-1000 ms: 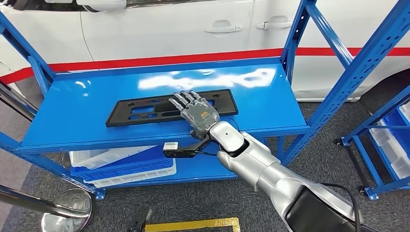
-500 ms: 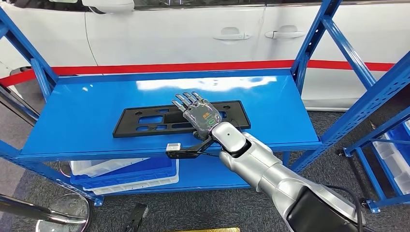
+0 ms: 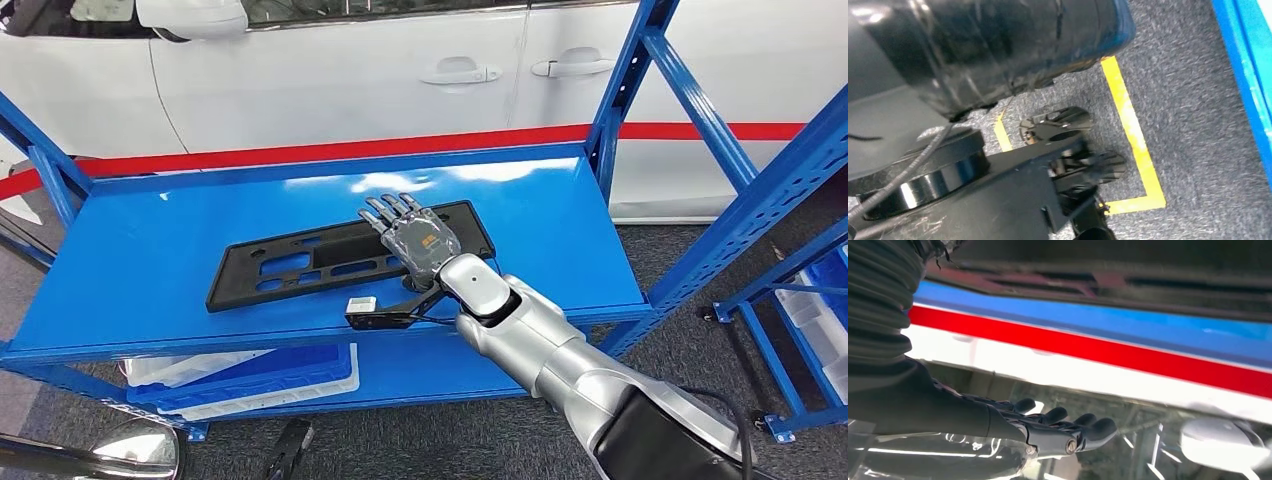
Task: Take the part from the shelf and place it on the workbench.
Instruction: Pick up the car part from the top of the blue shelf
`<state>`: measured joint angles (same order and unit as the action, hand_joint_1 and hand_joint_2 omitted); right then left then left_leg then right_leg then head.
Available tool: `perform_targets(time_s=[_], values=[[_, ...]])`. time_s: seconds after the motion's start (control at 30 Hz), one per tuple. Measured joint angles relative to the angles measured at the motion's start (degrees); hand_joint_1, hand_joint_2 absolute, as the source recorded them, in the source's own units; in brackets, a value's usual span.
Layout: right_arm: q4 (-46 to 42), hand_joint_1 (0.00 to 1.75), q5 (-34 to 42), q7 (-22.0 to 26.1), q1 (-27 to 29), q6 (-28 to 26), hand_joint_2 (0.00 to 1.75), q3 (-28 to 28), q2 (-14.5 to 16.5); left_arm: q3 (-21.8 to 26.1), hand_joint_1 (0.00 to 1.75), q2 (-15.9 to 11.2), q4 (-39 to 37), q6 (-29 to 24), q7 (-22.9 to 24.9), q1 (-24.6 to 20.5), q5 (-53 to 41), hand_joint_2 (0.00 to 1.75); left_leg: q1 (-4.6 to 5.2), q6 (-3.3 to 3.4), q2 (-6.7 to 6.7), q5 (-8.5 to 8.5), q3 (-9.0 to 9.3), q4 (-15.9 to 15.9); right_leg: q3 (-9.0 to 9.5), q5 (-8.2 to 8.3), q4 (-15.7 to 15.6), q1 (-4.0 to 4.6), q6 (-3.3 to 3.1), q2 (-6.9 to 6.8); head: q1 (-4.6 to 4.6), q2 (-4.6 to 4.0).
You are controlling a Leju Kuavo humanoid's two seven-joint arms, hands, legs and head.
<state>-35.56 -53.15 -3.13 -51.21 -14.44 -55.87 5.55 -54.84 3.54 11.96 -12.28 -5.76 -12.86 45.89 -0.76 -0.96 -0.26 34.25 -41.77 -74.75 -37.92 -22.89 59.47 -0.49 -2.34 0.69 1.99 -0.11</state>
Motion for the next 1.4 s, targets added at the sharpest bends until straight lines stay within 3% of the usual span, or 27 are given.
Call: perform_targets(time_s=[0.2, 0.27, 0.3, 0.33, 0.37, 0.43, 0.5, 0.53, 0.57, 0.63, 0.7, 0.8, 0.87, 1.0, 1.03, 1.07, 1.1, 1.13, 1.17, 1.23, 1.27, 1.33, 1.4], values=[[0.0, 0.00, 0.0, 0.0, 0.1, 0.1, 1.75, 0.0, 0.0, 0.0, 0.00, 0.0, 0.0, 0.0, 0.0, 0.0, 0.0, 0.00, 0.00, 0.03, 0.00, -0.64, -0.01, 0.6, 0.06, -0.06, 0.0, 0.01, 0.01, 0.04, 0.00, 0.00], [0.0, 0.00, 0.0, 0.0, 0.1, 0.3, 1.75, 0.0, 0.0, 0.0, 0.00, 0.0, 0.0, 0.2, 0.1, 0.0, 0.0, 0.00, 0.03, 0.30, 0.00, -3.95, 1.63, 5.4, 0.29, -0.22, 0.1, 0.03, 0.09, 0.14, 0.01, 0.00], [0.0, 0.00, 0.0, 0.0, 0.1, 0.5, 1.75, 0.0, 0.0, 0.0, 0.00, 0.0, 0.0, 0.2, 0.2, -0.1, 0.0, 0.00, 0.21, 0.62, 0.00, -5.80, 3.02, 9.4, 0.43, -0.31, 0.1, 0.08, 0.24, 0.19, 0.00, 0.00], [0.0, 0.00, 0.0, 0.0, 0.2, 0.7, 1.75, 0.0, 0.0, 0.0, 0.00, 0.0, 0.0, 0.3, 0.2, -0.2, 0.0, 0.00, 0.27, 1.29, -0.01, -7.97, 4.68, 13.5, 0.55, -0.62, 0.3, 0.11, 0.84, 0.17, -0.04, 0.00], [0.1, 0.00, 0.0, 0.0, 0.3, 0.9, 1.75, 0.0, 0.1, 0.0, 0.00, 0.0, 0.0, 0.4, 0.3, -0.3, 0.0, 0.00, 0.32, 1.96, -0.01, -8.85, 5.69, 15.7, 0.11, -1.62, 1.5, 0.14, 1.49, 0.11, -0.12, 0.00], [0.3, 0.00, 0.1, -0.2, 0.5, 1.4, 1.75, -0.1, 0.1, 0.0, 0.00, 0.0, 0.0, 0.6, 0.6, -0.4, 0.0, 0.00, 0.27, 3.08, -0.02, -9.96, 6.85, 17.7, -2.42, -5.15, 7.4, 0.09, 2.81, -0.05, -0.26, 0.00], [0.5, 0.00, 0.4, -0.4, 1.0, 1.7, 1.75, -0.1, 0.0, 0.0, 0.00, 0.0, 0.0, 0.7, 0.7, -0.4, 0.0, 0.00, 0.29, 3.22, -0.03, -9.89, 6.86, 17.7, -5.67, -7.98, 14.3, -0.01, 3.15, -0.07, -0.31, 0.00], [0.6, 0.00, 0.5, -0.4, 1.2, 1.8, 1.75, -0.1, 0.0, 0.0, 0.00, 0.0, 0.0, 0.8, 0.7, -0.4, 0.0, 0.00, 0.28, 3.21, -0.04, -9.82, 6.86, 17.6, -6.23, -7.91, 15.5, -0.07, 3.23, -0.09, -0.32, 0.00], [0.7, 0.00, 0.6, -0.4, 1.3, 1.8, 1.75, -0.1, 0.0, 0.0, 0.00, 0.0, 0.0, 0.8, 0.8, -0.4, 0.0, 0.00, 0.27, 3.14, -0.07, -9.72, 6.86, 17.5, -5.66, -6.78, 14.3, -0.12, 3.24, -0.10, -0.32, 0.00], [0.9, 0.00, 0.7, -0.4, 1.3, 1.8, 1.75, -0.1, 0.0, 0.0, 0.00, 0.0, 0.0, 0.8, 0.8, -0.4, 0.0, 0.00, 0.26, 2.81, -0.13, -9.35, 6.84, 17.0, -2.09, -3.39, 7.2, -0.18, 3.06, -0.14, -0.32, 0.00], [0.9, 0.00, 0.8, -0.4, 1.2, 1.8, 1.75, -0.1, 0.1, 0.0, 0.00, 0.0, 0.0, 0.8, 0.8, -0.5, -0.1, 0.00, 0.47, 2.24, -0.18, -8.89, 6.57, 16.3, 0.78, -1.80, 1.7, -0.07, 2.55, -0.11, -0.26, 0.01], [1.2, 0.00, 1.3, -0.5, 1.3, 1.7, 1.75, -0.1, 0.2, 0.0, 0.00, 0.0, 0.0, 0.8, 0.8, -0.5, -0.1, 0.00, 0.54, 1.47, -0.18, -8.66, 6.34, 16.1, 1.24, -1.76, 0.7, 0.13, 1.56, 0.02, -0.24, 0.00], [1.5, 0.00, 1.6, -0.7, 1.3, 1.5, 1.75, -0.1, 0.3, 0.0, 0.00, 0.0, 0.0, 0.8, 0.9, -0.6, -0.1, 0.00, 0.40, 0.86, -0.11, -7.51, 5.81, 14.7, 1.46, -1.58, 0.4, -0.05, 0.94, -0.01, -0.11, 0.00], [2.5, 0.00, 1.6, -1.7, 1.8, 0.8, 1.75, -0.1, 0.4, 0.0, 0.00, 0.0, 0.0, 0.8, 1.0, -0.6, -0.1, 0.00, 0.13, -0.04, -0.03, -1.90, 0.14, 2.6, 1.63, -1.64, 0.2, -0.10, 0.38, -0.09, 0.12, 0.00], [2.8, 0.00, 1.3, -2.3, 2.1, 0.5, 1.75, -0.1, 0.4, 0.0, 0.00, 0.0, 0.0, 0.8, 1.0, -0.6, 0.0, 0.00, 0.11, -0.09, -0.02, -1.85, -0.70, 1.1, 1.64, -1.67, 0.2, -0.08, 0.34, -0.08, 0.13, 0.00], [3.2, 0.00, 0.8, -3.0, 2.3, 0.0, 1.75, -0.1, 0.4, 0.0, 0.00, 0.0, 0.0, 0.8, 1.1, -0.5, 0.1, 0.00, 0.11, -0.04, -0.03, -2.86, -0.51, 1.7, 1.67, -1.70, 0.2, -0.07, 0.33, -0.06, 0.13, 0.00], [3.4, 0.00, 0.0, -3.7, 2.4, -0.7, 1.75, -0.1, 0.4, 0.0, 0.00, 0.0, 0.0, 0.8, 1.1, -0.6, 0.2, 0.00, 0.11, 0.11, -0.03, -4.68, 0.73, 4.5, 1.75, -1.73, 0.3, -0.06, 0.34, -0.01, 0.13, 0.00], [3.7, 0.23, -0.8, -4.5, 2.5, -1.4, 1.75, -0.1, 0.4, 0.0, 0.00, 0.0, 0.0, 0.8, 1.1, -0.6, 0.3, 0.00, 0.13, 0.34, -0.03, -6.66, 2.57, 8.4, 1.84, -1.78, 0.3, -0.06, 0.39, 0.05, 0.13, 0.00], [3.8, 0.65, -1.6, -5.2, 2.4, -2.2, 1.75, -0.1, 0.4, 0.0, 0.00, 0.0, 0.0, 0.8, 1.1, -0.7, 0.3, 0.00, 0.29, 0.63, -0.04, -8.02, 4.41, 12.1, 1.88, -1.84, 0.3, 0.02, 0.53, 0.11, 0.13, 0.00], [4.2, 1.53, -2.9, -6.7, 2.4, -3.5, 1.75, -0.1, 0.4, 0.0, 0.00, 0.0, 0.0, 0.7, 1.1, -0.8, 0.4, 0.00, 0.61, 1.18, -0.12, -8.90, 6.37, 16.1, 1.87, -1.88, 0.2, 0.10, 1.01, 0.17, 0.10, 0.00], [4.4, 1.74, -3.6, -7.5, 2.5, -4.0, 1.75, -0.1, 0.4, 0.0, 0.00, 0.0, 0.0, 0.7, 1.1, -0.9, 0.5, 0.00, 0.78, 1.40, -0.17, -8.73, 6.54, 16.4, 1.86, -1.85, 0.2, 0.11, 1.32, 0.17, 0.08, 0.00], [4.8, 1.75, -4.7, -8.6, 2.5, -4.8, 1.75, -0.1, 0.4, 0.0, 0.00, 0.0, 0.0, 0.6, 1.1, -0.9, 0.6, 0.00, 0.64, 1.97, -0.15, -9.02, 6.76, 16.8, 1.93, -1.98, 0.2, 0.09, 1.98, 0.14, 0.07, 0.00], [5.1, 1.75, -5.3, -9.2, 2.5, -5.2, 1.75, -0.1, 0.3, 0.0, 0.00, 0.0, 0.0, 0.5, 1.1, -0.9, 0.6, 0.00, 0.35, 2.64, -0.05, -9.38, 7.23, 17.6, 0.85, -3.78, 2.8, 0.15, 2.52, 0.01, -0.07, 0.00]])
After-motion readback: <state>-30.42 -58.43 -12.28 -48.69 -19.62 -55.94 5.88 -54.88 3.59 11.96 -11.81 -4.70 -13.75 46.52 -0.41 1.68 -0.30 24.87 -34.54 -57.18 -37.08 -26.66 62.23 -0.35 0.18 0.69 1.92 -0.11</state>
